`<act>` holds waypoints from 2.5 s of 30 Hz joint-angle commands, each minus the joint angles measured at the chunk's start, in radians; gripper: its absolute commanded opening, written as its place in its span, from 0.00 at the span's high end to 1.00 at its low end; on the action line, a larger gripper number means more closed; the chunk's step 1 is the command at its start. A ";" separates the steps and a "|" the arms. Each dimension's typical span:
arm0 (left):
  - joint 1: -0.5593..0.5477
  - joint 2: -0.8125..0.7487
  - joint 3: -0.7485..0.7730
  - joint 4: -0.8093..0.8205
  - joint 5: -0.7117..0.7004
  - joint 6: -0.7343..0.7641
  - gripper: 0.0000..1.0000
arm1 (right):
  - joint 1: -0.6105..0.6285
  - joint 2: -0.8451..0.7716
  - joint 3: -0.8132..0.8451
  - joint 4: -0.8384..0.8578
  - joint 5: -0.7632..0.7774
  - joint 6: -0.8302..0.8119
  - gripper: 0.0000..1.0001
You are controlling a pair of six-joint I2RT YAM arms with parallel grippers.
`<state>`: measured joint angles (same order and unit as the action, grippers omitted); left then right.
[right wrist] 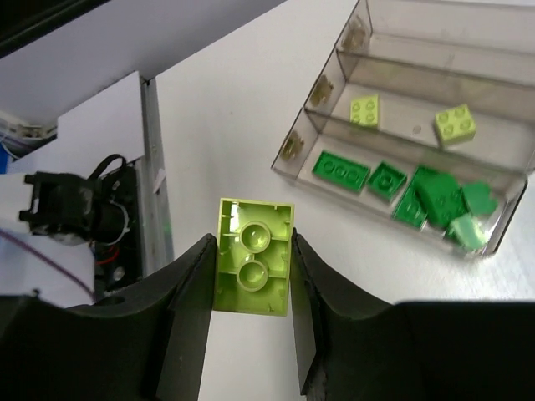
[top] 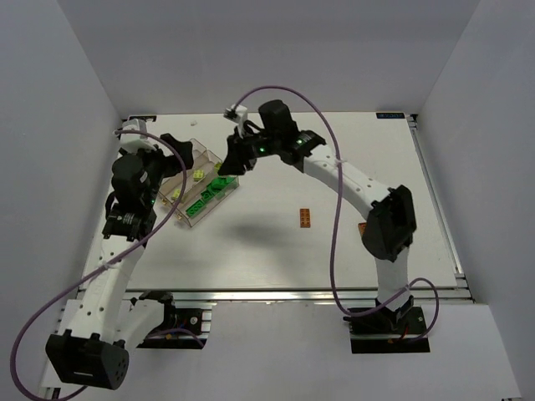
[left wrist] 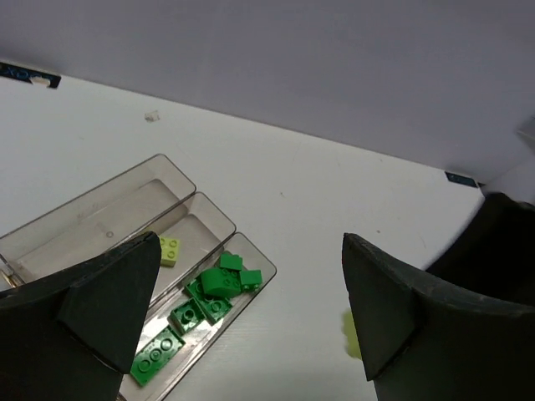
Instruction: Sort the legos into containers by color
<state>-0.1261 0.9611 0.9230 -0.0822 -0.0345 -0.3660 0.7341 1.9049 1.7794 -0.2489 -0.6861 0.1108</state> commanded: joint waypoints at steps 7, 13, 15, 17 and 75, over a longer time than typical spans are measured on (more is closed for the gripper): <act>0.002 -0.177 -0.030 0.056 -0.094 0.015 0.02 | 0.090 0.329 0.464 -0.067 0.209 -0.180 1.00; 0.002 -0.194 -0.029 0.056 -0.105 0.018 0.02 | 0.114 0.410 0.532 0.059 0.258 -0.172 1.00; 0.003 -0.196 -0.027 0.052 -0.100 0.016 0.02 | 0.131 0.422 0.512 0.123 0.302 -0.207 1.00; 0.002 -0.200 -0.027 0.052 -0.099 0.018 0.02 | 0.140 0.450 0.508 0.151 0.338 -0.238 1.00; 0.002 -0.170 -0.061 0.075 -0.001 -0.021 0.02 | 0.177 0.698 0.546 0.450 0.546 -0.430 0.42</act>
<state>-0.1265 0.7967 0.8646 -0.0181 -0.0475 -0.3771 0.9112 2.6415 2.3264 0.1772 -0.1547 -0.3218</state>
